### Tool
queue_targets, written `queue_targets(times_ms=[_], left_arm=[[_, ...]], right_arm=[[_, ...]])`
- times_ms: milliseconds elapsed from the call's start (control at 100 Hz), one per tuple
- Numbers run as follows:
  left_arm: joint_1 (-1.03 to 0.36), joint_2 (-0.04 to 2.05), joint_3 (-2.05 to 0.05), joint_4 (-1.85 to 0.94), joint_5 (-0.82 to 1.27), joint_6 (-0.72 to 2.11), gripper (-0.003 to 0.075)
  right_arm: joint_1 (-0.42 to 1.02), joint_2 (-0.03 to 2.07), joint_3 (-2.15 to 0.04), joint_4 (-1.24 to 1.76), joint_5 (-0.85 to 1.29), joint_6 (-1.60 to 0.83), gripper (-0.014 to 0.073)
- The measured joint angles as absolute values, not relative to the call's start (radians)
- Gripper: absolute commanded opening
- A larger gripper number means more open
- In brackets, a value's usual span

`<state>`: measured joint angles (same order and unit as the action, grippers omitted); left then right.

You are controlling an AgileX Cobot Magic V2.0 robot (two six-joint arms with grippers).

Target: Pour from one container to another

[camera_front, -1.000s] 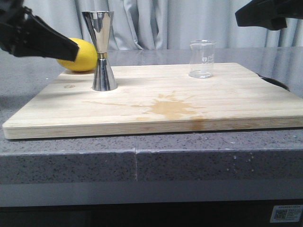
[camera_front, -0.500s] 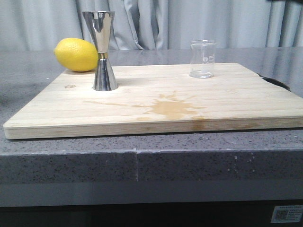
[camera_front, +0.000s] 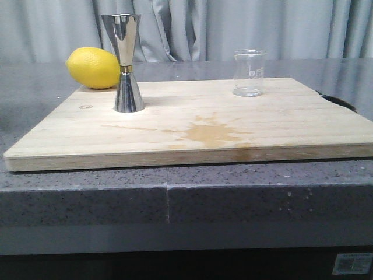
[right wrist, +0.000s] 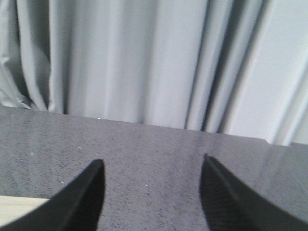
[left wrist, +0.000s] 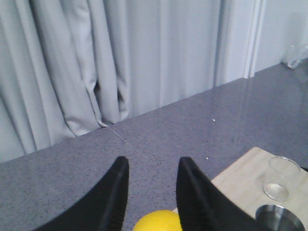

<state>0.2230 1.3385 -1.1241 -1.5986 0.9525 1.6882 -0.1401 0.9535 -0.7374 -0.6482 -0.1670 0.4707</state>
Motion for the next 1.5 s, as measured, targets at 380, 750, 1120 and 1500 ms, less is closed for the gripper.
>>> queue_targets(times_ms=[380, 750, 1120, 1500], left_arm=[[0.223, 1.232, -1.123, -1.47, 0.78, 1.491, -0.0021], [0.223, 1.094, -1.088, -1.424, 0.71, 1.44, -0.0019], [0.223, 0.811, -0.761, -1.425, 0.382, 1.438, -0.0019], [0.223, 0.621, -0.476, -1.433, 0.278, 1.485, -0.0019]], right_arm=[[-0.142, 0.887, -0.74, -0.644, -0.032, 0.471, 0.0135], [-0.094, 0.777, -0.74, -0.686, 0.048, 0.471, -0.0067], [-0.074, 0.668, -0.702, -0.712, 0.136, 0.471, -0.0061], [-0.074, 0.471, -0.502, -0.722, 0.134, 0.471, -0.0061]])
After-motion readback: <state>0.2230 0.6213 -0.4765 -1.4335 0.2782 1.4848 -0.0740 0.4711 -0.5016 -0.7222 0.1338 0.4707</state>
